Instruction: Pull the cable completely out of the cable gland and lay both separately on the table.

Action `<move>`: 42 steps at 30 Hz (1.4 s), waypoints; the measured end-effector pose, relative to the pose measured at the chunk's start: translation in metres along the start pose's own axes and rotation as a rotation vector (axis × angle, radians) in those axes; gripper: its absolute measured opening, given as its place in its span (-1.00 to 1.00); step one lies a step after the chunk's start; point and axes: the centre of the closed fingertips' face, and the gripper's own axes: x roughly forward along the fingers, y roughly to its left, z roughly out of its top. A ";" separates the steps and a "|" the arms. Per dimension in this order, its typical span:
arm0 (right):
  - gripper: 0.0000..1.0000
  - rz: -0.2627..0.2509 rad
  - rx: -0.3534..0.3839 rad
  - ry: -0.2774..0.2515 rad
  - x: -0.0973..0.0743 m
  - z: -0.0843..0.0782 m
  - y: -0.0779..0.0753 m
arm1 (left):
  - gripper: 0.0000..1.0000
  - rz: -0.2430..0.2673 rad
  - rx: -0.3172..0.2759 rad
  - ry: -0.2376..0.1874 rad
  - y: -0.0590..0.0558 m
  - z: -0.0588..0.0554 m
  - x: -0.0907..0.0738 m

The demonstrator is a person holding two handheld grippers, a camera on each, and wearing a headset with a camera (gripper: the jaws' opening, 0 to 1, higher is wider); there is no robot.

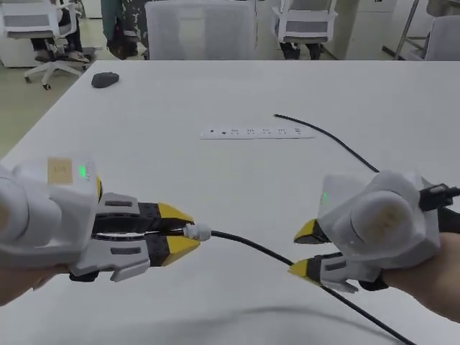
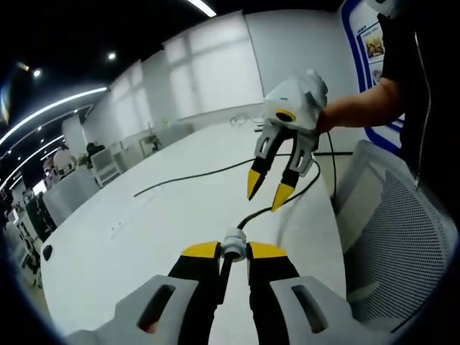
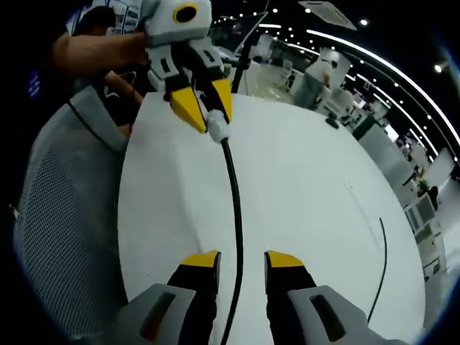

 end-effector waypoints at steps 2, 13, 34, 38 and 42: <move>-0.53 0.093 0.035 -0.120 0.005 0.035 0.014 | -0.72 -0.006 0.010 0.001 -0.001 0.000 0.000; -0.86 0.169 -0.114 -0.146 0.041 0.075 0.028 | -0.72 -0.023 0.034 0.018 -0.005 -0.004 -0.004; -1.00 0.176 -0.195 -0.132 0.101 0.109 0.000 | -0.72 0.317 -0.178 -0.026 0.055 -0.067 -0.091; -1.00 0.105 -0.068 -0.213 0.117 0.142 -0.027 | -0.72 0.471 -0.252 -0.052 0.080 -0.086 -0.116; -1.00 0.106 0.092 -0.280 0.142 0.168 -0.047 | -0.72 0.581 -0.298 -0.038 0.098 -0.110 -0.123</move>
